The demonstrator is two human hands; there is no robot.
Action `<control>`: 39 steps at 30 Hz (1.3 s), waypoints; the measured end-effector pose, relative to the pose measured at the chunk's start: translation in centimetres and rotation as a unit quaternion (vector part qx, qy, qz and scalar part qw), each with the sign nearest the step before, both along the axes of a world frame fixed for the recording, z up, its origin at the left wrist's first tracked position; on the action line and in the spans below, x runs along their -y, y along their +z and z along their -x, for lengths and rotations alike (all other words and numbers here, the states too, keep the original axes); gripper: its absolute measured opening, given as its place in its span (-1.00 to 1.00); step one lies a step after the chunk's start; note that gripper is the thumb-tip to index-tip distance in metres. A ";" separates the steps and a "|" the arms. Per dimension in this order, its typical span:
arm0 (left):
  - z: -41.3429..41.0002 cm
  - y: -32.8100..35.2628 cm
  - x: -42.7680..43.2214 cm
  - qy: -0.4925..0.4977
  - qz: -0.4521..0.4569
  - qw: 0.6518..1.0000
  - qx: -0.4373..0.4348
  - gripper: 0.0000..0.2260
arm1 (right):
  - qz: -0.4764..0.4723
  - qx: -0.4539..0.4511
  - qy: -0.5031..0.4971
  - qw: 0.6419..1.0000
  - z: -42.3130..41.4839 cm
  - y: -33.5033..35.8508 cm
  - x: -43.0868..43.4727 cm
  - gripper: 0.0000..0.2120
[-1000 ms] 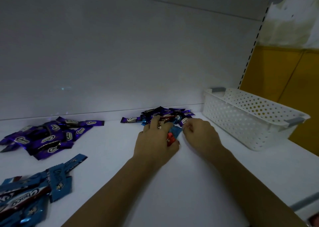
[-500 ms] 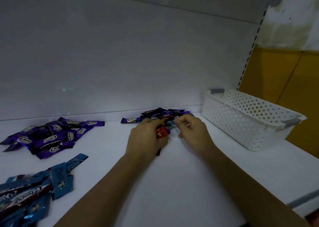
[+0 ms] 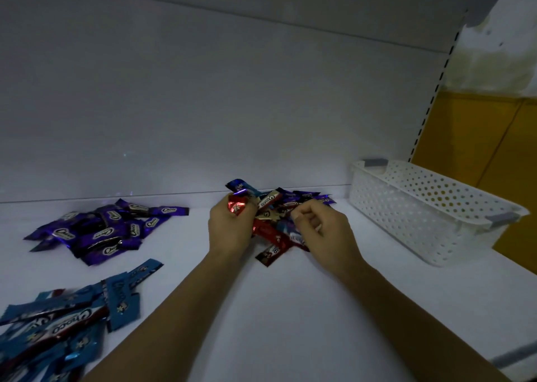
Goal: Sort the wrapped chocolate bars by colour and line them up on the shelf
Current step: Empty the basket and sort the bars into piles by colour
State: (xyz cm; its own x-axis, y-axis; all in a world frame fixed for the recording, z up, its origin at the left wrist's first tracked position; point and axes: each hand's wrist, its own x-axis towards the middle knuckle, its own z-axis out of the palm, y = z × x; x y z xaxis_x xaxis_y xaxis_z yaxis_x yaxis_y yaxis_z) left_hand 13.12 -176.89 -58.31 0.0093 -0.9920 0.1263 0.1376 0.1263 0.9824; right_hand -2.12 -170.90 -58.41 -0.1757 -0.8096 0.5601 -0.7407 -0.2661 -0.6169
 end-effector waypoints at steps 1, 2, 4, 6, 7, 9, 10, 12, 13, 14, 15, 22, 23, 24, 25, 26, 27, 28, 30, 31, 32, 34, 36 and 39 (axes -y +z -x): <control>-0.2 0.1 0.1 0.008 -0.016 0.999 -0.030 -0.96 | 0.001 -0.011 0.020 1.000 -0.3 0.0 -0.1 -0.90; -0.4 0.2 0.3 0.014 -0.029 0.998 -0.062 -0.97 | 0.001 -0.028 0.042 0.999 -0.5 0.0 -0.2 -0.88; -0.7 0.3 0.4 0.012 -0.047 0.992 -0.115 -0.94 | -0.015 -0.072 0.076 0.994 -1.1 -0.1 -0.2 -0.76; -0.8 0.4 0.4 0.004 -0.057 0.987 -0.152 -0.91 | -0.068 -0.118 0.084 0.987 -1.2 -0.4 0.1 -0.53; -0.8 0.4 0.5 0.004 -0.061 0.985 -0.162 -0.90 | -0.097 -0.137 0.074 0.983 -1.2 -0.5 0.3 -0.48; -0.8 0.3 0.6 0.010 -0.075 0.981 -0.177 -0.92 | -0.109 -0.170 0.029 0.979 -0.9 -0.8 0.6 -0.57; -0.8 0.3 0.8 0.015 -0.083 0.979 -0.183 -0.94 | -0.100 -0.183 -0.006 0.978 -0.5 -0.9 0.8 -0.63; -0.8 0.3 1.0 0.021 -0.100 0.975 -0.199 -0.96 | -0.093 -0.195 -0.082 0.973 0.3 -1.1 1.0 -0.63; -0.9 0.4 1.0 0.020 -0.110 0.971 -0.211 -0.97 | -0.093 -0.187 -0.104 0.972 0.5 -1.0 1.0 -0.63; -0.9 0.5 0.9 0.018 -0.119 0.968 -0.221 -0.97 | -0.088 -0.161 -0.103 0.978 0.6 -0.9 1.0 -0.66; -0.9 0.7 0.8 0.017 -0.126 0.965 -0.228 -0.96 | -0.074 -0.111 -0.083 0.988 0.4 -0.6 1.0 -0.72; -2.5 4.2 -1.0 -0.015 -0.074 0.973 -0.219 -0.97 | -0.162 0.270 0.143 0.938 -5.9 4.8 -0.7 -0.61; -3.0 4.7 -1.4 -0.019 -0.067 0.972 -0.223 -0.97 | -0.183 0.300 0.147 0.925 -6.9 5.4 -0.6 -0.61; -3.7 5.2 -1.7 -0.022 -0.058 0.972 -0.226 -0.97 | -0.201 0.338 0.147 0.907 -7.9 6.0 -0.5 -0.61; -4.6 5.6 -2.0 -0.024 -0.051 0.972 -0.228 -0.97 | -0.216 0.378 0.151 0.888 -8.8 6.4 -0.4 -0.59; -5.5 6.0 -2.3 -0.023 -0.045 0.972 -0.229 -0.97 | -0.226 0.409 0.163 0.869 -9.7 6.7 -0.4 -0.59; -6.7 6.4 -2.6 -0.020 -0.041 0.973 -0.227 -0.97 | -0.231 0.426 0.179 0.856 -10.6 6.9 -0.5 -0.62; -8.0 6.7 -2.9 -0.014 -0.037 0.974 -0.224 -0.97 | -0.234 0.429 0.196 0.850 -11.5 7.1 -0.6 -0.69; -10.8 7.2 -3.4 0.005 -0.028 0.976 -0.217 -0.98 | -0.236 0.412 0.222 0.852 -13.7 7.3 -0.6 -0.83; -12.4 7.3 -3.7 0.019 -0.025 0.977 -0.211 -0.98 | -0.239 0.405 0.236 0.850 -15.0 7.4 -0.5 -0.83; -14.0 7.3 -4.0 0.033 -0.022 0.978 -0.204 -0.97 | -0.244 0.400 0.244 0.849 -16.5 7.5 -0.3 -0.80; -17.6 7.4 -4.8 0.058 -0.011 0.978 -0.198 -0.93 | -0.251 0.381 0.245 0.856 -19.4 7.8 0.0 -0.79; -21.3 7.3 -5.8 0.078 0.002 0.978 -0.192 -0.89 | -0.255 0.339 0.249 0.871 -22.1 7.8 0.1 -0.80; -26.9 6.2 -7.6 0.122 0.004 0.978 -0.171 -0.93 | -0.232 0.218 0.251 0.914 -25.3 7.2 0.0 -0.77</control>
State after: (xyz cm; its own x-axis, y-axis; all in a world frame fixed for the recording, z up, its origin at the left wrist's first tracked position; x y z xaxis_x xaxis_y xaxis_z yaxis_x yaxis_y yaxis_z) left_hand 39.99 -169.32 -52.16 0.2877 -0.9541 0.0829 0.4222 0.2041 0.8832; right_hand 23.21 -170.89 -51.22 0.1586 -0.9821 0.1021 -0.2542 -0.1405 -0.9569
